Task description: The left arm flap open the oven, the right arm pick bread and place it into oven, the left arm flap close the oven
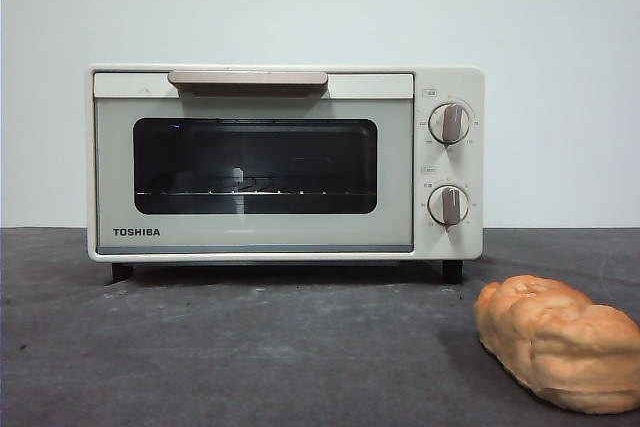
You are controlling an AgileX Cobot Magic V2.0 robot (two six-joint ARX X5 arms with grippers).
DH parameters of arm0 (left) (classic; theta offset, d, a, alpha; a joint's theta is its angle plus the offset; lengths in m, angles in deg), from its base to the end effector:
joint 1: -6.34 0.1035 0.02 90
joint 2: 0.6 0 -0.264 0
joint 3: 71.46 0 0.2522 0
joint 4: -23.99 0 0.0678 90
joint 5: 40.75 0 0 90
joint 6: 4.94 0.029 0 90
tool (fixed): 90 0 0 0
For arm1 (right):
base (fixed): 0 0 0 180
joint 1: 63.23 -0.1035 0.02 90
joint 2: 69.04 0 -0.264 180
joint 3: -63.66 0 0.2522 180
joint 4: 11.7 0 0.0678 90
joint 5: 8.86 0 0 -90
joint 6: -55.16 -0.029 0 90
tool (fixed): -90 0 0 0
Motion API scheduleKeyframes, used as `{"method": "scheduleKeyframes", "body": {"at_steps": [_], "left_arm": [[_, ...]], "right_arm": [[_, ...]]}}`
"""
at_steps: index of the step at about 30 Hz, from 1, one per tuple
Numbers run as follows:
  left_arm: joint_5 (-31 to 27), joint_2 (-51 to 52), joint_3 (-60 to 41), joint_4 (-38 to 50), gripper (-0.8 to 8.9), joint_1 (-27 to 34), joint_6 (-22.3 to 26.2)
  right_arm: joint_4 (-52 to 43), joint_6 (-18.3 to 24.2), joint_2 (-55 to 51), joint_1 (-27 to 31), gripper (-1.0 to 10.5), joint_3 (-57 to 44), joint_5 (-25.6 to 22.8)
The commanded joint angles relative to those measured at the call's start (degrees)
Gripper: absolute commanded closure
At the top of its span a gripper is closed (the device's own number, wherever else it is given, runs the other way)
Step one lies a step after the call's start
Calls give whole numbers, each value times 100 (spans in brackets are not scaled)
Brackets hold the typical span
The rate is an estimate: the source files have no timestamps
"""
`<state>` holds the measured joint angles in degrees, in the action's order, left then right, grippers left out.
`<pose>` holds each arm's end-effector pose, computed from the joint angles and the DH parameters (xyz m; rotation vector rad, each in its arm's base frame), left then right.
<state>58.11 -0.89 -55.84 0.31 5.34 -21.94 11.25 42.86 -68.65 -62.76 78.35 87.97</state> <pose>0.0946 -0.0061 0.1575 -0.3054 0.1700 -0.1490 0.0959 0.0027 0.1531 0.2237 0.1621 0.0942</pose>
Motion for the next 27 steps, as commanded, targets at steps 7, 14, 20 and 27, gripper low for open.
{"method": "scheduleKeyframes", "body": {"at_steps": [7,14,20,27], "left_arm": [[-4,-2,444,-192,797,7,-1196],[-4,-262,1451,-815,797,7,-1189],[50,-763,2503,-1631,797,7,-612],[688,-1604,3613,-2599,798,0,374]], "right_arm": [[-31,-664,-17,9,940,376,219],[107,-675,66,9,940,1311,221],[925,-466,555,9,940,2369,385],[2218,61,1469,9,940,3576,1073]]}}
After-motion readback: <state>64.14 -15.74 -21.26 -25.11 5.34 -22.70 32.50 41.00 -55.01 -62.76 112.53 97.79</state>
